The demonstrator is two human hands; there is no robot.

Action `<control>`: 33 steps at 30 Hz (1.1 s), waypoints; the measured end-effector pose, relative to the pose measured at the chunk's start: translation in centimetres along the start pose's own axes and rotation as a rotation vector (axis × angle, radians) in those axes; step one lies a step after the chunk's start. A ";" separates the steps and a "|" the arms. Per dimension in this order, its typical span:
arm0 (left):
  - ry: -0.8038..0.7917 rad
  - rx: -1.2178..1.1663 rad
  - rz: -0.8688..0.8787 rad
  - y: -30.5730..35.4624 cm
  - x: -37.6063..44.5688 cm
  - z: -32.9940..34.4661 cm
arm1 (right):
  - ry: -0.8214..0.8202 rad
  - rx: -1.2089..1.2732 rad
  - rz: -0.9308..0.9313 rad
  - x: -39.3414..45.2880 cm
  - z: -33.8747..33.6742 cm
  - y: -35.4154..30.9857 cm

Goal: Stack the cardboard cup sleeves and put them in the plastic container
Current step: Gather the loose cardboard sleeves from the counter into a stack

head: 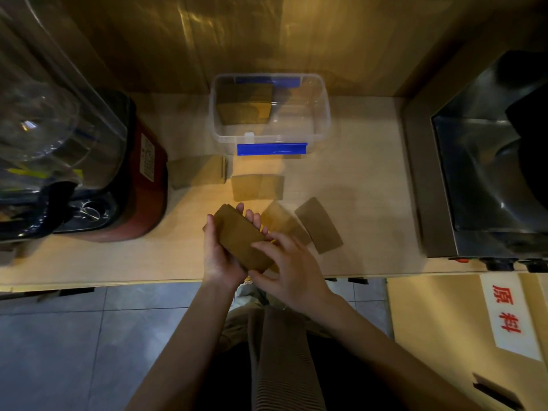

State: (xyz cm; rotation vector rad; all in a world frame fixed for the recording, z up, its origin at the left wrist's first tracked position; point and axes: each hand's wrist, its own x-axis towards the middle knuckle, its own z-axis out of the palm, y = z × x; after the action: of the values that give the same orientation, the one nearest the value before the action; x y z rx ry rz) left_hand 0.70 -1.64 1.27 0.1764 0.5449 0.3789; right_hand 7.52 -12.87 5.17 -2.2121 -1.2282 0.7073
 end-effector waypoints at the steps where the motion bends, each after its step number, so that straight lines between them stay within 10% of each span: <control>1: 0.004 -0.004 -0.007 0.0 0.0 0.0 | -0.055 0.061 0.036 0.1 -0.3 0.0; 6: 0.045 -0.051 -0.017 0.0 0.1 -0.1 | 0.039 0.831 0.463 1.2 -1.8 1.9; 11: 0.087 -0.074 -0.027 0.1 0.0 0.0 | 0.318 0.313 0.596 1.9 -1.1 8.6; 22: 0.104 -0.047 -0.028 0.1 -0.2 -0.5 | 0.004 -0.306 0.527 0.9 1.3 12.4; 33: 0.112 -0.076 -0.041 -0.1 0.0 -0.1 | 0.364 0.218 0.521 1.1 -1.7 8.9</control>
State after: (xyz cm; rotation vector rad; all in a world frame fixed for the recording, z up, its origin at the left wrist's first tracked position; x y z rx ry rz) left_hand 0.65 -1.70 1.18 0.0706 0.6423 0.3704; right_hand 14.57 -16.32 0.41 -2.3498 -0.3787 0.5566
